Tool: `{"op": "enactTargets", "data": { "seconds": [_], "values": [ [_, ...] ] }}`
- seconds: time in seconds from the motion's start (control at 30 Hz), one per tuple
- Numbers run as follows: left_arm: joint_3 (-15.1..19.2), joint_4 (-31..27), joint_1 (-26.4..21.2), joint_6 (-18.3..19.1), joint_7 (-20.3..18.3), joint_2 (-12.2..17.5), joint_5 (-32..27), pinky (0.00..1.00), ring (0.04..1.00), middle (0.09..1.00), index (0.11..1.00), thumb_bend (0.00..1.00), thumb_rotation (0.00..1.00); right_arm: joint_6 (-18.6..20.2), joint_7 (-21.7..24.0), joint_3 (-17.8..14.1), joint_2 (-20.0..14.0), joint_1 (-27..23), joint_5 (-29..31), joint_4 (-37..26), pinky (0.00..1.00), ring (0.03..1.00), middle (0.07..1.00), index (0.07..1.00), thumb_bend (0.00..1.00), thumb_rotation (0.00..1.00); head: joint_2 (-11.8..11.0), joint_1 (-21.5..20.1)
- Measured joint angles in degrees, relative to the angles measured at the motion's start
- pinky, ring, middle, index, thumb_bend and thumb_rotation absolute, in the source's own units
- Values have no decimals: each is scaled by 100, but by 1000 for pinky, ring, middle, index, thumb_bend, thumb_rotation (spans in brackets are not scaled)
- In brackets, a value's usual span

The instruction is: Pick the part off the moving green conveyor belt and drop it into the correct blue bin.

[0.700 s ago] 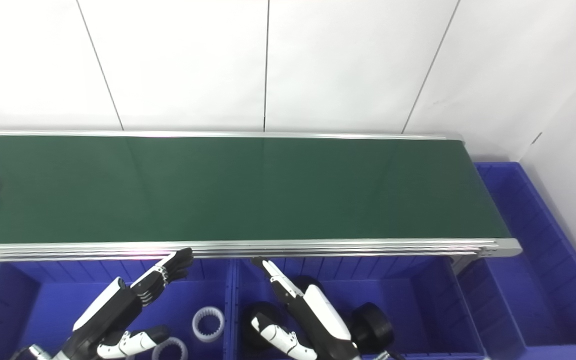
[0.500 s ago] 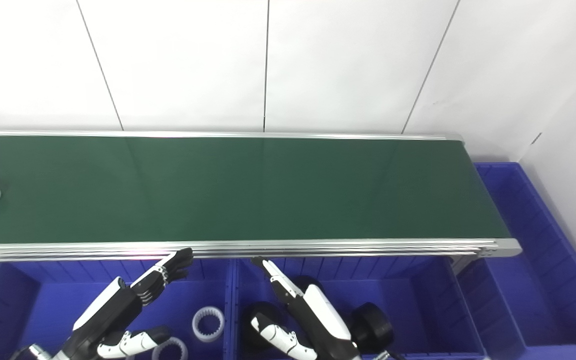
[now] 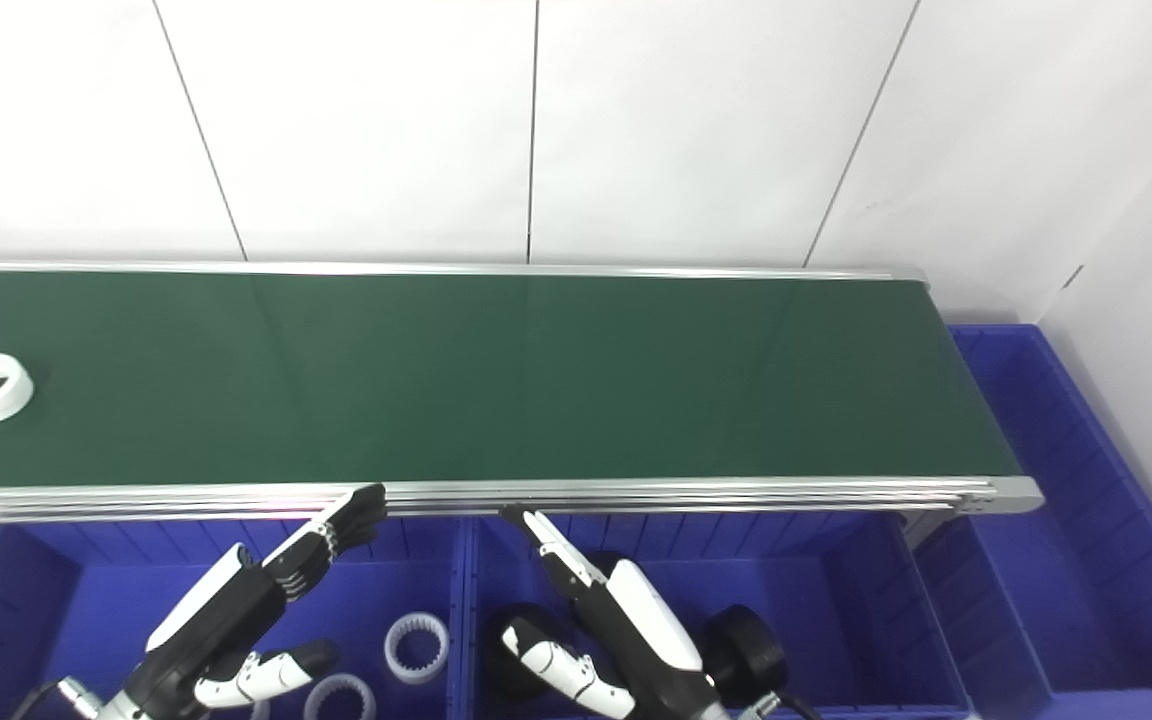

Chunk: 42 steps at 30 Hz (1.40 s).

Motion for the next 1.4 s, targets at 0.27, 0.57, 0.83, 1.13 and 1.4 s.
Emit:
{"op": "enactTargets", "data": {
  "seconds": [0.27,0.57,0.83,1.13,1.4],
  "values": [
    [-9,1,-12,36,-3,1,10,949,973,983,963,361,616,0,4,-28,10,1,-1,1,923,972,996,984,411,1000,62,18],
    [-11,61,-51,36,1,0,1,938,971,980,959,367,631,-1,6,-42,24,-6,-3,4,928,971,996,982,406,998,18,96],
    [-185,448,-51,-231,260,-250,645,892,938,954,939,394,557,-483,-49,-202,-164,67,222,539,918,969,995,978,400,1000,-1393,1606],
    [-417,898,-150,-263,550,-341,928,796,882,914,884,426,436,-959,-214,-288,-238,73,162,1180,854,941,971,945,352,953,-1802,1802],
    [-426,888,-165,-267,584,-308,937,795,882,915,886,450,410,-966,-209,-289,-192,-72,174,1175,864,944,971,944,348,949,-1731,1723]
  ]
}}
